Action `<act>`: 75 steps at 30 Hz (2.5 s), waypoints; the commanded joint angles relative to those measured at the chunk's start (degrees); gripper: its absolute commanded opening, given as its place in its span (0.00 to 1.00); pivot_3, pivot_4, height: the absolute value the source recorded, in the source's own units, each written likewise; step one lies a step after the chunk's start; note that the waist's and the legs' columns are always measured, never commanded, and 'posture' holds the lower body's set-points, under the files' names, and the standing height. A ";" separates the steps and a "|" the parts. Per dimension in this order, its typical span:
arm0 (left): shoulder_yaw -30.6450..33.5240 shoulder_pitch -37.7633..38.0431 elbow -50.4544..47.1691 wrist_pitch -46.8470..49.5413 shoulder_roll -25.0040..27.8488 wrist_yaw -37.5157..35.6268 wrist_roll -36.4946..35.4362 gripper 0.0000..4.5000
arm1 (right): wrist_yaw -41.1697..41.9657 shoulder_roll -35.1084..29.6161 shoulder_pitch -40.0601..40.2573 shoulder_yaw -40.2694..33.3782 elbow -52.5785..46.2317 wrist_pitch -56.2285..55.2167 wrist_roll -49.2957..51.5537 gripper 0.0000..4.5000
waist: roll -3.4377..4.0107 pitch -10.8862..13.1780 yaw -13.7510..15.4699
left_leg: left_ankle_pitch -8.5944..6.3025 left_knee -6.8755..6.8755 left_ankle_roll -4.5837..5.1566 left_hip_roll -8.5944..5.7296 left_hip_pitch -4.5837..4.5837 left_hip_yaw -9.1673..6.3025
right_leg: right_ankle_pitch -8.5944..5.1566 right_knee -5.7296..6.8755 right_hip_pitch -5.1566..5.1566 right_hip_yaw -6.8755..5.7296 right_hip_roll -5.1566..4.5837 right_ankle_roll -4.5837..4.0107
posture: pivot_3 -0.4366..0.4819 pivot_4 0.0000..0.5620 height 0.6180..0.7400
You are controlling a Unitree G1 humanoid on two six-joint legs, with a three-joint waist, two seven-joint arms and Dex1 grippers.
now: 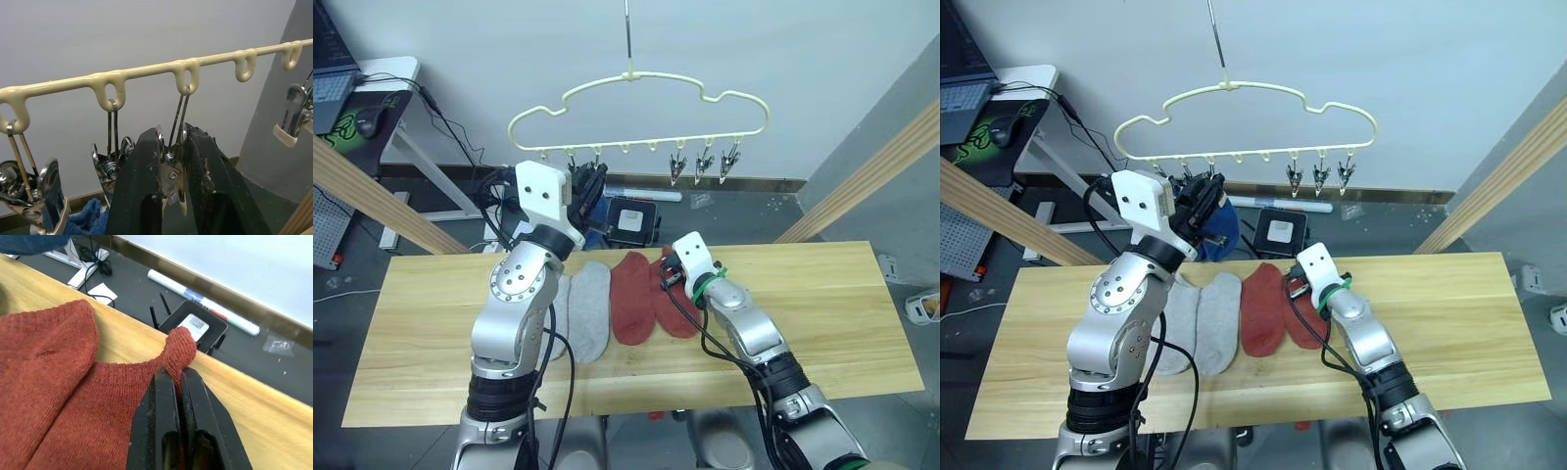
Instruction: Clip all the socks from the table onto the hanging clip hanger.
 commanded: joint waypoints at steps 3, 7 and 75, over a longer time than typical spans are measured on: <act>3.04 -0.47 -3.76 2.59 1.88 -2.63 -5.42 0.08 | 7.98 -5.43 2.53 1.05 -15.41 -0.66 1.28 0.00 | 0.03 0.11 -0.01 | 0.00 -0.02 -0.01 -0.01 0.00 -0.01 | -0.05 0.00 -0.01 -0.03 0.01 0.09 | 0.31 0.72 1.00; 6.32 -1.97 -4.58 7.41 3.02 -3.65 -11.83 0.08 | 13.08 -9.20 3.01 1.87 -23.47 -2.06 1.95 0.00 | 0.03 0.21 -0.10 | 0.00 -0.02 -0.03 0.00 0.00 -0.03 | -0.15 0.00 -0.01 -0.03 0.02 0.26 | 0.31 0.71 1.00; 15.86 -7.07 -1.49 24.64 13.54 0.13 -48.81 0.08 | 14.70 -1.96 -13.37 8.41 -10.96 -27.59 -9.52 0.00 | -0.03 0.21 0.02 | 0.13 0.06 -0.30 0.00 -0.08 -0.05 | -0.03 0.10 -0.08 -0.11 -0.33 0.04 | 0.32 0.59 1.00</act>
